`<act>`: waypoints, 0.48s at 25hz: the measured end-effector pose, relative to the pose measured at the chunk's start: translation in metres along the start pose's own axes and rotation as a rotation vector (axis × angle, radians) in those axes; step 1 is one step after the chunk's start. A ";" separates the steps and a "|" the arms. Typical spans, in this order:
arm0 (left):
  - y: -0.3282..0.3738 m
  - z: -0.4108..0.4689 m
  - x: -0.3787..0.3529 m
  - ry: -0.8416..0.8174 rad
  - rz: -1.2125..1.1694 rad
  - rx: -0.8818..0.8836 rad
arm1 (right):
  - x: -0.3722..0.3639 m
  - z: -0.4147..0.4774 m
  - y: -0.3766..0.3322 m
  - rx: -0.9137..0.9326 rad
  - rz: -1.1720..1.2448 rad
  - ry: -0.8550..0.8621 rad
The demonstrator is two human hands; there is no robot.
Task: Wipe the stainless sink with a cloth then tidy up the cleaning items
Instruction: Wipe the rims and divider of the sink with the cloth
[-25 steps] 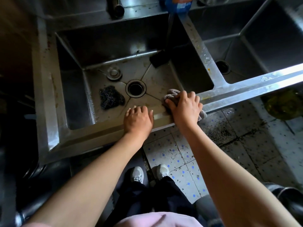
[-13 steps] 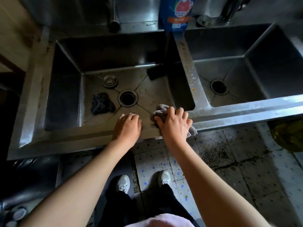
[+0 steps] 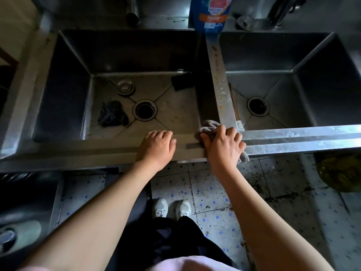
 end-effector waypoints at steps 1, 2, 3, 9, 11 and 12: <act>0.001 -0.001 0.000 0.003 0.002 0.001 | 0.000 0.000 0.002 -0.007 -0.008 -0.002; 0.001 -0.001 0.001 0.004 -0.002 0.002 | 0.000 -0.001 0.002 -0.020 -0.009 -0.004; 0.001 0.000 0.001 0.007 -0.008 0.002 | 0.000 -0.002 0.001 -0.039 -0.008 -0.003; -0.004 0.003 -0.003 0.003 -0.038 0.053 | -0.013 -0.031 -0.046 0.022 0.040 -0.003; -0.004 0.003 -0.004 -0.006 -0.036 0.058 | -0.016 -0.038 -0.060 0.055 0.076 -0.016; -0.004 0.002 -0.004 -0.006 -0.039 0.060 | -0.017 -0.038 -0.062 0.068 0.082 -0.025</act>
Point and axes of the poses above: each hand's wrist, its own z-axis towards the middle knuckle, its own x-axis out of the back of the hand, y = z × x, the point moved 8 cm from there along z, towards the middle knuckle, and after that the axes turned 7 degrees about -x, right-handed, at the moved point
